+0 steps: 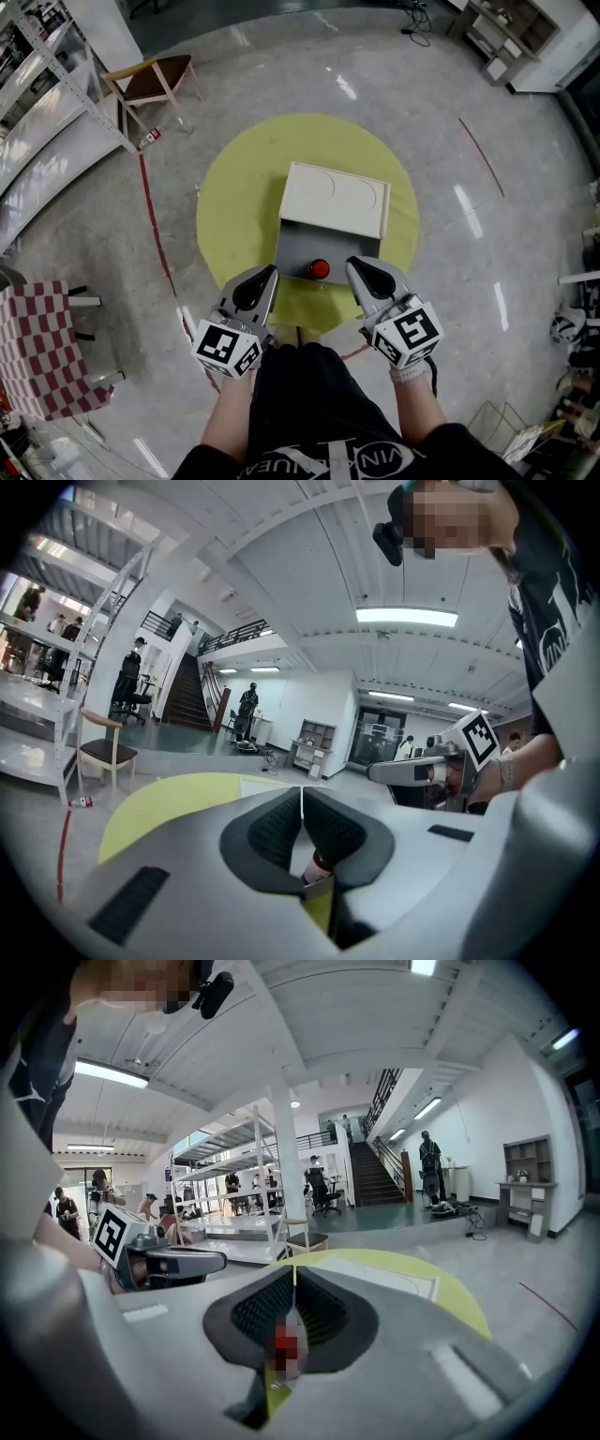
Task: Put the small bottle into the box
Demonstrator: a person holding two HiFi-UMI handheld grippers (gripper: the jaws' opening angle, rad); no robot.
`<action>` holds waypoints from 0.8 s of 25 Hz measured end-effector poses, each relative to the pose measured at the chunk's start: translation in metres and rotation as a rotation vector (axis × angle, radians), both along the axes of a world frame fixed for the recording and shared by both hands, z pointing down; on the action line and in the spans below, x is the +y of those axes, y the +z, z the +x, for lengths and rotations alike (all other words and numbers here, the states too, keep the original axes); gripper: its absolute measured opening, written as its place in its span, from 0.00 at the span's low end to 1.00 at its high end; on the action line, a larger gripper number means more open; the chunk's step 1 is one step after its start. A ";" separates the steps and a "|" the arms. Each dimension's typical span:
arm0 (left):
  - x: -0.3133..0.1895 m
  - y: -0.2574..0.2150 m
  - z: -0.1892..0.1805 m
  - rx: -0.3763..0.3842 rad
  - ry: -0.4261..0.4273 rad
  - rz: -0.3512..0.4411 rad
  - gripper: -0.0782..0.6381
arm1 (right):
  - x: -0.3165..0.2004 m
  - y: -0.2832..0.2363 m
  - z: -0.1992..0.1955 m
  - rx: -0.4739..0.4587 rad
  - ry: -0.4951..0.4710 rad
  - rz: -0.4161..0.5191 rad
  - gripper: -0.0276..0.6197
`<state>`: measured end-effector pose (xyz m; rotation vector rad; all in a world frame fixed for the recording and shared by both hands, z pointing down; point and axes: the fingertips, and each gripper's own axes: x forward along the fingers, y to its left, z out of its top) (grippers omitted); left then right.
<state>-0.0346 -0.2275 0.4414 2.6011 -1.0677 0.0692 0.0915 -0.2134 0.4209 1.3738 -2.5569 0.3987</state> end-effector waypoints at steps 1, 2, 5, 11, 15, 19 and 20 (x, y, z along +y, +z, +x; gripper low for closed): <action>-0.001 -0.002 0.000 0.000 0.000 0.005 0.13 | -0.001 -0.002 0.001 -0.001 0.005 0.007 0.06; -0.002 -0.004 0.001 0.000 -0.001 0.009 0.13 | -0.001 -0.004 0.002 -0.003 0.012 0.012 0.05; -0.004 -0.012 0.004 0.002 0.001 0.025 0.13 | -0.002 -0.009 0.007 -0.021 0.036 0.019 0.05; -0.009 -0.026 0.005 0.000 0.008 0.044 0.13 | -0.004 -0.024 0.014 -0.031 0.070 0.049 0.05; -0.011 -0.034 0.005 0.005 0.000 0.059 0.13 | -0.005 -0.034 0.020 -0.033 0.087 0.070 0.05; -0.015 -0.045 0.003 0.006 -0.006 0.073 0.13 | -0.007 -0.045 0.024 -0.038 0.104 0.089 0.05; -0.015 -0.046 0.002 0.007 -0.007 0.077 0.13 | -0.007 -0.047 0.024 -0.037 0.104 0.095 0.05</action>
